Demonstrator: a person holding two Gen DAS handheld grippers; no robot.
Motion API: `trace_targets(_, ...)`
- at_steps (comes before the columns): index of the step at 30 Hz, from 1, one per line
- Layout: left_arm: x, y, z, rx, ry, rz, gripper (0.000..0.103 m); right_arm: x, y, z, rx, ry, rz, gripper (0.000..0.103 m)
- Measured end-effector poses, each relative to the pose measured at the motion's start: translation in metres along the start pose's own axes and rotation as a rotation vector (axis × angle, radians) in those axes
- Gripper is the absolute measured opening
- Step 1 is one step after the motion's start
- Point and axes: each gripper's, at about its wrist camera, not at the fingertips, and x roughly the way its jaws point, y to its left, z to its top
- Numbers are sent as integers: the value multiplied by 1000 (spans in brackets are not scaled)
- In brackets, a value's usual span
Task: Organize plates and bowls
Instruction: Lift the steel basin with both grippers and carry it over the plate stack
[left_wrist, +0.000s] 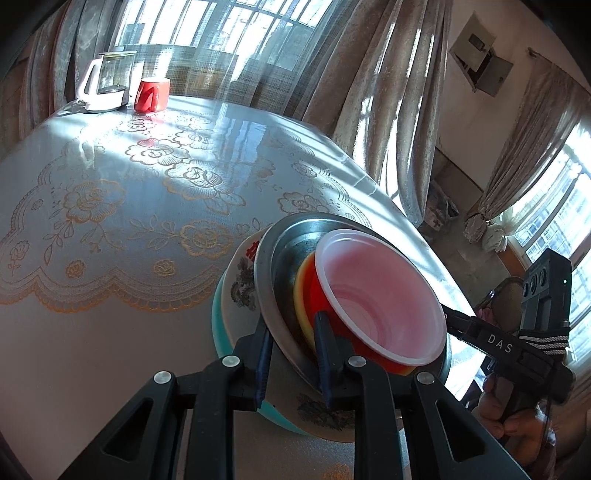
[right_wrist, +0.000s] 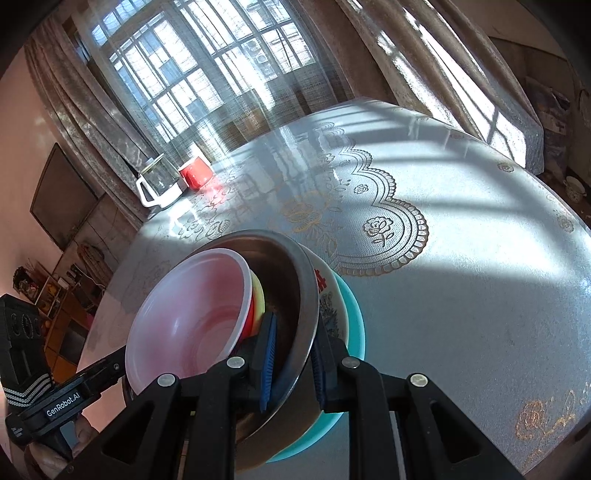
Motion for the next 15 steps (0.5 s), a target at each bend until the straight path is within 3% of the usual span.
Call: trace_targets(15, -9, -5, -7, 10, -11, 26, 25, -16, -4, -7, 32, -10, 20, 24)
